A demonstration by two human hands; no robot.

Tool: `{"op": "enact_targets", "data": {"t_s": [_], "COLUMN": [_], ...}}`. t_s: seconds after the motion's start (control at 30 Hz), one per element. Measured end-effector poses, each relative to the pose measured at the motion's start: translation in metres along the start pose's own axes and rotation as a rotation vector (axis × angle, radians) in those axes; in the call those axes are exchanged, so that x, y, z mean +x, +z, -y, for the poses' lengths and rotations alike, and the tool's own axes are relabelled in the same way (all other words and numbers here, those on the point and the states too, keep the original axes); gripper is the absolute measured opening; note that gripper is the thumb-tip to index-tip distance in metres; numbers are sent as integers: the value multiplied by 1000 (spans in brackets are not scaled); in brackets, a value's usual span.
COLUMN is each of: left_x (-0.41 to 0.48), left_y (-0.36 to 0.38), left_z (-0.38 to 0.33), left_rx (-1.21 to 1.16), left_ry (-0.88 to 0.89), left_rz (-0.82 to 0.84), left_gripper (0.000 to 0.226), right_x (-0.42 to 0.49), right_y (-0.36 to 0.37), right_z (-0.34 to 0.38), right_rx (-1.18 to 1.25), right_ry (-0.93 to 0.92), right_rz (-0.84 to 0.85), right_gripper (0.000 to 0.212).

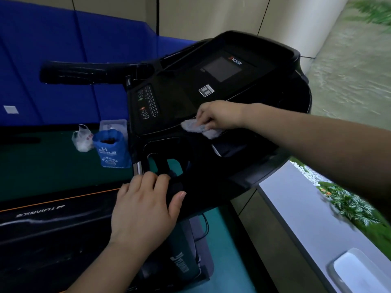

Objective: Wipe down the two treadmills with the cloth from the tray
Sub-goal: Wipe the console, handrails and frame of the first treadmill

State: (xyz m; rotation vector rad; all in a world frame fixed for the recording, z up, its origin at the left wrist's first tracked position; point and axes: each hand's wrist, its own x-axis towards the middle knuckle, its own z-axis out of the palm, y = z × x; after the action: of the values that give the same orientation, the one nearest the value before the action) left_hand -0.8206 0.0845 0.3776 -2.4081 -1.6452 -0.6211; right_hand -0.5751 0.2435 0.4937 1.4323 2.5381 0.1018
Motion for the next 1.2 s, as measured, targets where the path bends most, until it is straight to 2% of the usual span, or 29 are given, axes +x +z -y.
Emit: {"op": "enact_targets", "data": {"t_s": [0.07,0.17,0.27,0.37,0.43,0.53,0.7,0.8,0.93,1.1,1.2], "left_x": [0,0,0,0,0,1,1,1,0,0,0], "left_y": [0,0,1,1,1,1,0,0,-1,-1,-1], "left_z": [0,0,0,0,-1,-1,-2,-2,-4,-4,-3], "left_rx": [-3,-10,-11,-7,-5,-6,-10,-13,-6,-13,-20], "left_ry": [6,5,6,3,5,5,-3,-6,-11,-15,-12], "left_rz": [-5,-6,-3,-6,-8,-6,1,-4,-2,-13,-19], "left_gripper": [50,51,51,50,50,50,51,51,51,51,51], "right_x": [-19,-43,-72,-99,-100,-80,-48,-24,-11,-10,-13], "right_y": [-2,-10,-45,-67,-67,-56,-28,-3,6,12,2], "right_z": [-19,-54,-77,-98,-97,-82,-39,-19,-14,-5,-2], "right_rx": [-131,-304,-343,-331,-381,-318,-273,-277,-138,-207,-140], "right_ry": [32,4,159,316,267,245,215,57,99,145,123], "right_rz": [-13,77,142,73,62,149,129,143,163,163,207], "right_gripper": [18,22,23,26,27,21,23,35,40,37,39]}}
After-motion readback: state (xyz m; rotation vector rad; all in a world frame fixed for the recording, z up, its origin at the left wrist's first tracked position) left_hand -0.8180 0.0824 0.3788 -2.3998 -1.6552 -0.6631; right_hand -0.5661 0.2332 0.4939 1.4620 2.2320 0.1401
